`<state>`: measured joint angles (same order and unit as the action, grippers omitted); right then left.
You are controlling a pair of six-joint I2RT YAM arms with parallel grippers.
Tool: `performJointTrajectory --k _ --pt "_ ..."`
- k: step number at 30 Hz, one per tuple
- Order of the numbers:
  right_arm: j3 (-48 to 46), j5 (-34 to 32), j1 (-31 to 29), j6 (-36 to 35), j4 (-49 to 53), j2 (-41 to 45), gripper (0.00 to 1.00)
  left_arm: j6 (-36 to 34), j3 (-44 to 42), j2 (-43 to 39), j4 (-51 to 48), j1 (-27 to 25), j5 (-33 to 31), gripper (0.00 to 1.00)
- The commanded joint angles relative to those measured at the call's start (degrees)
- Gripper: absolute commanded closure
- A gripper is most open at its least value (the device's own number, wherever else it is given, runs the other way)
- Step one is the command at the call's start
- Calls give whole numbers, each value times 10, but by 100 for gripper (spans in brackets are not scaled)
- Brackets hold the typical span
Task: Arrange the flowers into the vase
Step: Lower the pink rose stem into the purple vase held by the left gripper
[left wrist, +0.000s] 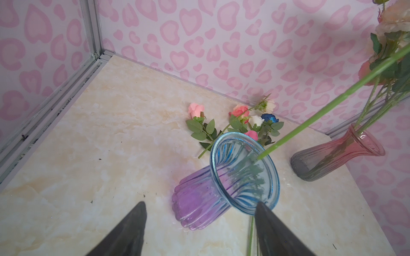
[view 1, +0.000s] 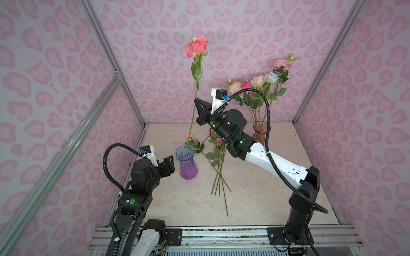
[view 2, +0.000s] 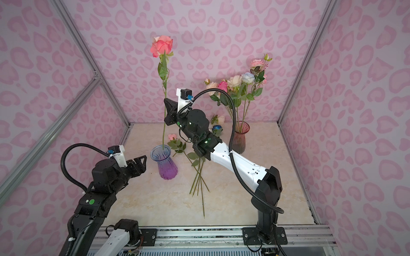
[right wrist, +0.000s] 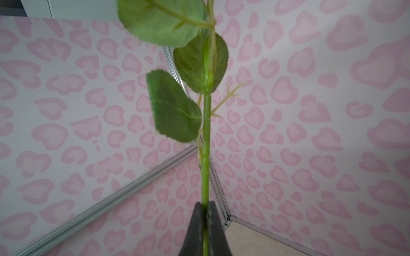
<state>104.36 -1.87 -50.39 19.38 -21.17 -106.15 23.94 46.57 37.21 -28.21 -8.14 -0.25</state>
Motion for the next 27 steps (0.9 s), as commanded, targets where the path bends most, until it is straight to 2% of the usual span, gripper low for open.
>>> performJointTrajectory --k 1,8,19,23,27 --pt "-29 3 -8 22 -10 -17 100 -1 2 0 23 1 -1 22" --pt "-133 1 -27 68 -29 -32 98 -1 1 0 23 1 3 22" --pt "-166 9 -31 76 16 -14 72 0 0 -4 22 1 3 22" --pt "-187 5 -35 73 19 15 71 0 -1 -5 22 1 3 22" --pt "-247 -5 -41 58 26 79 69 1 -1 -6 22 1 3 22"
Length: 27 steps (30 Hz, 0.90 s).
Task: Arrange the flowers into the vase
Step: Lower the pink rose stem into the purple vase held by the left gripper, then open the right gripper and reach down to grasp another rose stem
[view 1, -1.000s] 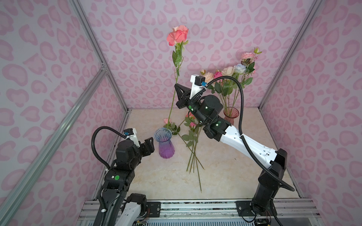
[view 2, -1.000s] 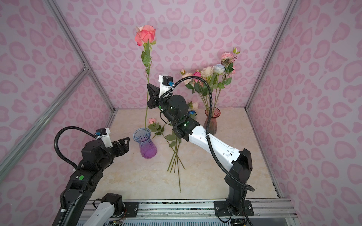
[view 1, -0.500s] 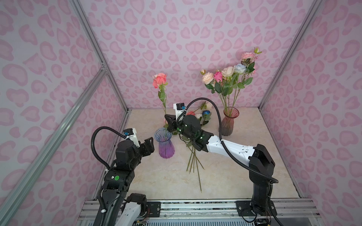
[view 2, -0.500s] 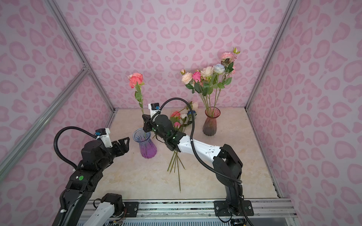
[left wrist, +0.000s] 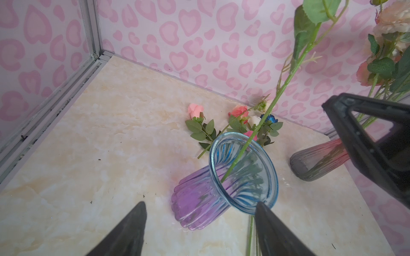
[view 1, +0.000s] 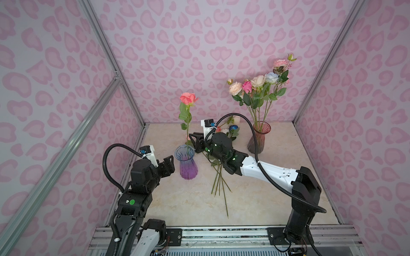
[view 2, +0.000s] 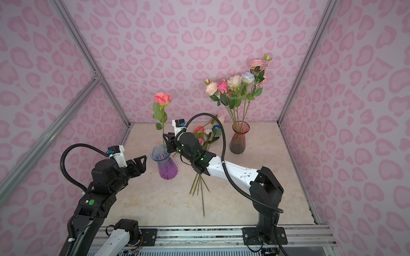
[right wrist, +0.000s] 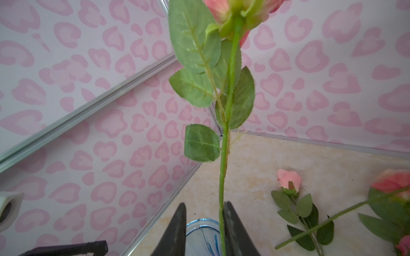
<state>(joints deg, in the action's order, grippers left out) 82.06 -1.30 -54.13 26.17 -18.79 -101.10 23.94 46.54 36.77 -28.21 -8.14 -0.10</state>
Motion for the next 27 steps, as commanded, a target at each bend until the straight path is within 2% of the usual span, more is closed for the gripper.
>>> performJointTrajectory --k 1,3,6,8,11,12,17,22,25,27 --pt "-38 -20 -2 -17 8 46 69 1 -1 -1 22 1 1 22" --pt "-64 -39 10 -15 40 75 68 2 -1 -1 21 1 3 22" --pt "-96 -29 57 1 108 88 68 5 0 -3 21 1 6 22" --pt "-73 3 105 30 212 54 68 5 -1 -4 22 1 8 22" --pt "-7 57 150 36 352 -31 68 5 -3 -6 22 1 9 22" --pt "4 68 156 28 367 -59 63 4 -2 -7 22 1 9 22" --pt "26 101 160 39 390 -149 61 2 -1 -7 21 1 6 22" --pt "22 91 157 58 395 -160 63 3 -4 -10 21 1 7 22" --pt "6 92 157 62 394 -158 67 4 -3 -9 21 1 11 22" --pt "-2 104 157 62 389 -162 72 3 -4 -9 21 1 12 22"
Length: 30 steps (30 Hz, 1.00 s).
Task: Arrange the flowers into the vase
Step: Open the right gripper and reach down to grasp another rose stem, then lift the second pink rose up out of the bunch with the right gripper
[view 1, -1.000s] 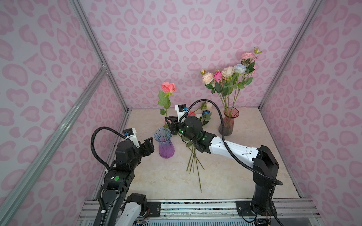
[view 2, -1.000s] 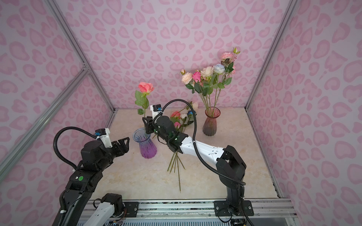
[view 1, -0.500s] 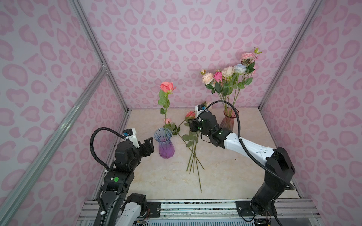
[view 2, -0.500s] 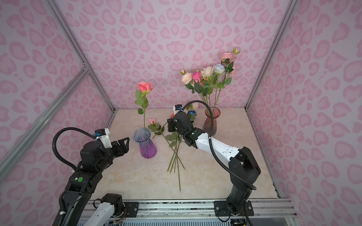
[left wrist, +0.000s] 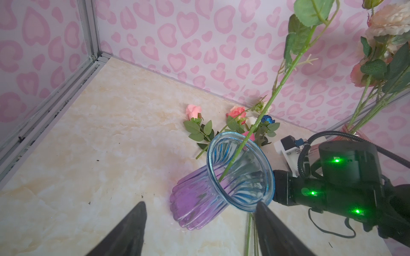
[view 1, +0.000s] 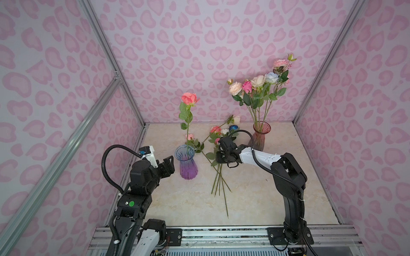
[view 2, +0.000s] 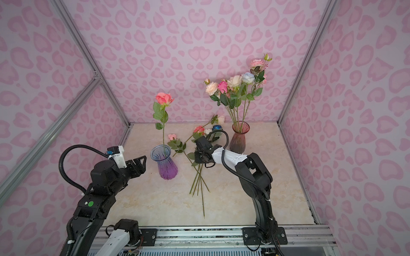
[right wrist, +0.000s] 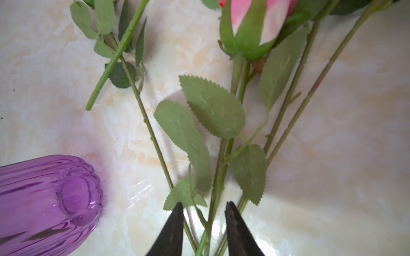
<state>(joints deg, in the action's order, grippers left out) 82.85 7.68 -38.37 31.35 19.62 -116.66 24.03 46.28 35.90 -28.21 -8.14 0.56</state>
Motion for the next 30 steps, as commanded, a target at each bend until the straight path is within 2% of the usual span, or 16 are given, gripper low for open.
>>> performJointTrajectory --k 1,6,8,18,23,30 --pt "-12 19 -1 11 4 -8 75 2 -1 -1 22 1 5 22" --pt "-39 18 0 13 -25 22 94 0 1 -1 22 1 1 22" --pt "-44 22 0 11 -32 42 98 0 0 -1 22 1 1 22" --pt "-71 26 -11 13 -55 173 98 0 1 -3 23 1 -1 22" --pt "-58 -18 -33 -8 -83 257 99 1 2 0 23 1 -2 22" --pt "-26 -94 -77 -61 -211 315 98 2 1 -4 25 1 -7 22"
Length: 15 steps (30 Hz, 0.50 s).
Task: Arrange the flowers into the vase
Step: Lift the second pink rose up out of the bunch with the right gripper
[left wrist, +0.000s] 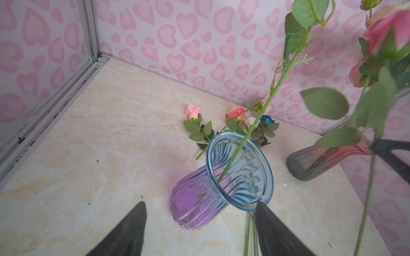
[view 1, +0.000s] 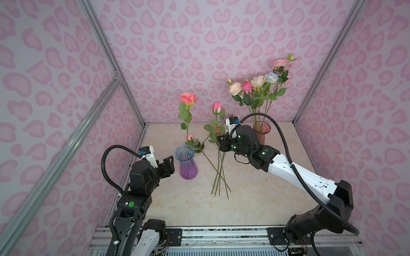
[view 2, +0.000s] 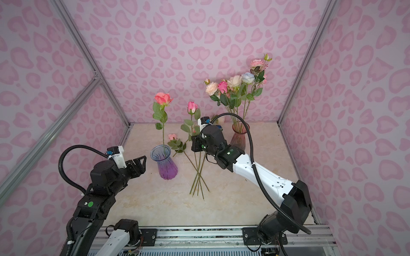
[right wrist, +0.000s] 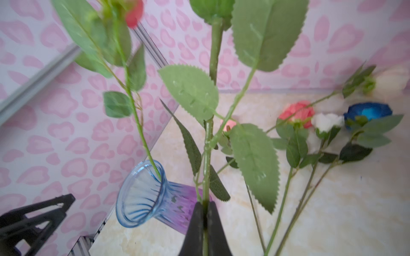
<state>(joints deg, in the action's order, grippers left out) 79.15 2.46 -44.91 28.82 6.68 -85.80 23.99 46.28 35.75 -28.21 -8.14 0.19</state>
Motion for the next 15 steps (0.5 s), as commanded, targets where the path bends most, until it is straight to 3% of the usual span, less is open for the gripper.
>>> performJointTrajectory --k 1,15 --pt "17 -50 -16 -44 -107 7 99 3 1 -3 25 1 -4 22" --pt "156 -68 -62 -95 -350 -72 99 1 -2 -9 26 2 -7 22"
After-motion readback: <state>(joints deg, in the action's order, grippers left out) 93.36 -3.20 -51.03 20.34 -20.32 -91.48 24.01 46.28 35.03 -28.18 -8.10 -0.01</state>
